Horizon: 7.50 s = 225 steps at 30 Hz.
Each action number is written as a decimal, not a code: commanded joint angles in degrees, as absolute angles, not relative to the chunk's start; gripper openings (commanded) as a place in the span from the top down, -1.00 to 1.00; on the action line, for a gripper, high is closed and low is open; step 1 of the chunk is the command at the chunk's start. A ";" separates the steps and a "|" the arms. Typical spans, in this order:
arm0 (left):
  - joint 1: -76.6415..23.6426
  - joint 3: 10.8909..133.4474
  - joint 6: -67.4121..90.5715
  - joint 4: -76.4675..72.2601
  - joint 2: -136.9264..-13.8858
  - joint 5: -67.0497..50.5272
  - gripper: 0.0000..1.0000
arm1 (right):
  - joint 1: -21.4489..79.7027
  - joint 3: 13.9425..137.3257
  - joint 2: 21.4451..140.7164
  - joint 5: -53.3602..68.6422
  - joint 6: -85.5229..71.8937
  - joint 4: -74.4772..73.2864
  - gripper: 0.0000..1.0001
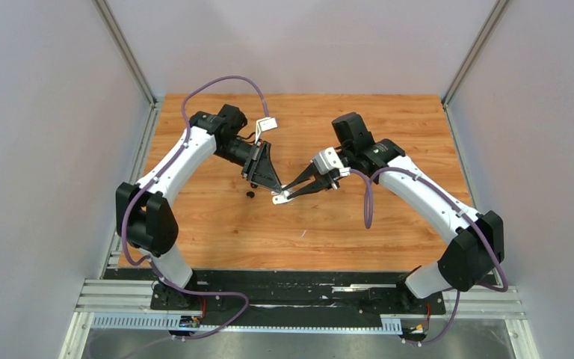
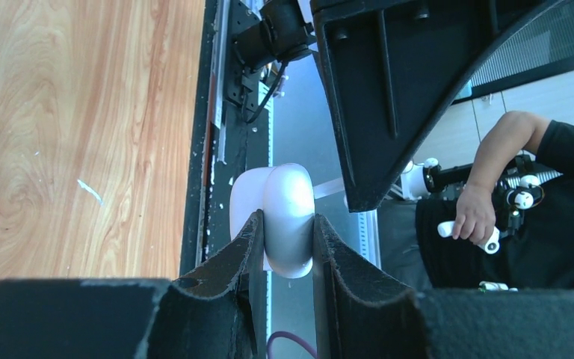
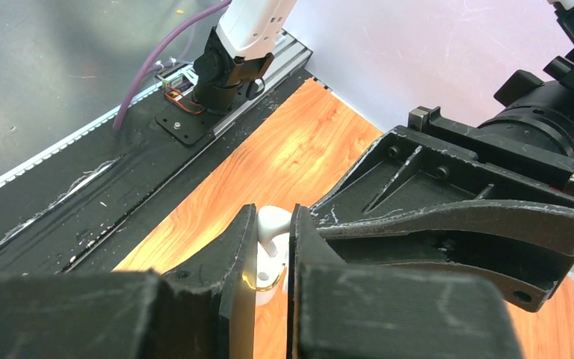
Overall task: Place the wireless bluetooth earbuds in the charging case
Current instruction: Place the earbud in the charging case, then move the earbud to the center of the board.
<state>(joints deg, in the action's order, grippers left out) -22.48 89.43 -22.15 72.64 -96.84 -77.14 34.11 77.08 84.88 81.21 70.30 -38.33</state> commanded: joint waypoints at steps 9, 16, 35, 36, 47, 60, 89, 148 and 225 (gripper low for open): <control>-22.76 91.93 -22.34 74.09 -96.86 -81.56 1.00 | 34.46 82.47 88.23 81.44 80.43 -51.17 1.00; -22.79 91.81 -22.39 74.30 -96.76 -80.81 1.00 | 34.45 83.19 88.07 78.48 82.52 -52.39 1.00; -22.81 91.54 -20.12 73.31 -97.43 -80.03 1.00 | 34.37 84.94 88.77 74.66 83.54 -58.24 1.00; -22.82 91.40 -19.64 73.06 -97.41 -80.21 1.00 | 34.35 84.93 88.78 74.62 83.75 -58.48 1.00; -22.85 90.25 -17.80 72.35 -97.49 -82.34 1.00 | 34.89 86.06 90.34 69.54 90.87 -62.13 0.97; -22.85 87.91 -18.20 72.78 -97.35 -82.22 1.00 | 34.89 88.57 92.04 65.35 96.10 -66.52 0.88; -23.73 86.80 -16.24 75.22 -103.29 -86.32 1.00 | 31.92 87.23 94.76 64.86 102.66 -68.23 0.46; -24.52 83.03 -3.53 64.98 -105.48 -88.13 1.00 | 41.04 94.21 95.43 46.77 118.39 -75.50 0.10; 10.07 74.41 -2.39 71.24 -74.71 -46.98 1.00 | 43.77 104.55 133.67 6.86 7.74 -11.47 0.24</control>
<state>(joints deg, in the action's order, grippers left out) 9.47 74.50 -2.83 71.77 -76.55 -45.54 43.44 103.85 132.27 12.82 10.92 -14.98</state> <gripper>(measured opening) 0.315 0.392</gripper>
